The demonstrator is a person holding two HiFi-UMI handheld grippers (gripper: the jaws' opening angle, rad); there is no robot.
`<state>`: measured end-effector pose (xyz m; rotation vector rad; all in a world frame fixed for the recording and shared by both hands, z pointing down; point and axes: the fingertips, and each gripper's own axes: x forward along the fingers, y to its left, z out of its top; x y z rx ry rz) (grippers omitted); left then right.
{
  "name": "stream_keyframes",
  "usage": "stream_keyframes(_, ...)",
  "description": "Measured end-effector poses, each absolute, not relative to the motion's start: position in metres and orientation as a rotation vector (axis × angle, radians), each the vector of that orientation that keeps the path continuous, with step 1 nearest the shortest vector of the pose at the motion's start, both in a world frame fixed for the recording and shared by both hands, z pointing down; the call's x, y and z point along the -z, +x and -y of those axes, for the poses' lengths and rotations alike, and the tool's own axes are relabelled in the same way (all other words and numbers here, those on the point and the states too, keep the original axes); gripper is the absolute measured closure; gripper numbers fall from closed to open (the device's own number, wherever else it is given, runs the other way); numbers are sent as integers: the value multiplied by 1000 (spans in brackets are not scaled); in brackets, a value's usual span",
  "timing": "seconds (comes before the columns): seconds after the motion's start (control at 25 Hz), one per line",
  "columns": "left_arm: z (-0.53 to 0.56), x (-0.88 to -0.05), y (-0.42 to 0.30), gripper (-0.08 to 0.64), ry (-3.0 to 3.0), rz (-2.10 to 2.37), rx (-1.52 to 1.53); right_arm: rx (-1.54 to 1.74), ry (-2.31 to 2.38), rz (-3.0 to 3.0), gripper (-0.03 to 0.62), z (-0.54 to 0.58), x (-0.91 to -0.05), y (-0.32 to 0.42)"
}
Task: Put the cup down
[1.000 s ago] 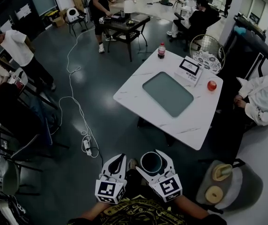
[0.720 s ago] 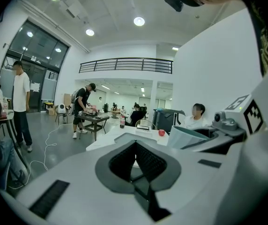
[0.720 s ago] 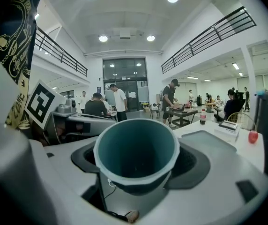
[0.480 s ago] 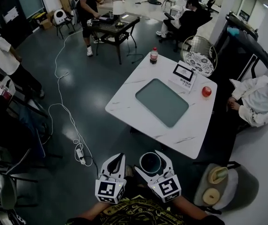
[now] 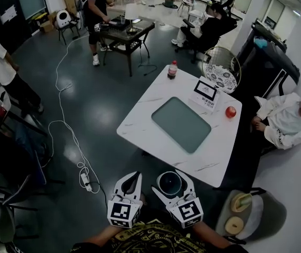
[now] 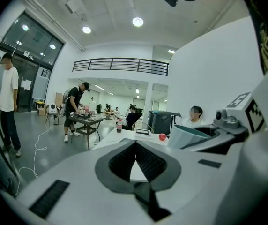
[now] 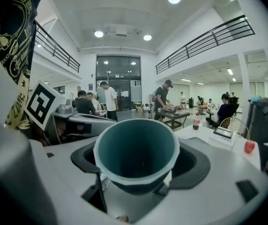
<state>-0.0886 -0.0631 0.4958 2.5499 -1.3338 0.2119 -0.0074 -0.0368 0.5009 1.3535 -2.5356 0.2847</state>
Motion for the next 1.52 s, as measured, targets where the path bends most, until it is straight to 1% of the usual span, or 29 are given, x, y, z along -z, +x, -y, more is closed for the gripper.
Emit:
stream_keyframes(0.48, 100, -488, -105, 551, 2637, 1254, -175, -228, 1488, 2465, 213, 75, -488, -19)
stream_keyframes(1.16, 117, -488, -122, 551, 2606, 1288, -151, -209, 1452, 2469, 213, 98, -488, -34)
stream_keyframes(1.52, 134, -487, -105, 551, 2601, 1305, -171, -196, 1471, 2466, 213, 122, -483, -10)
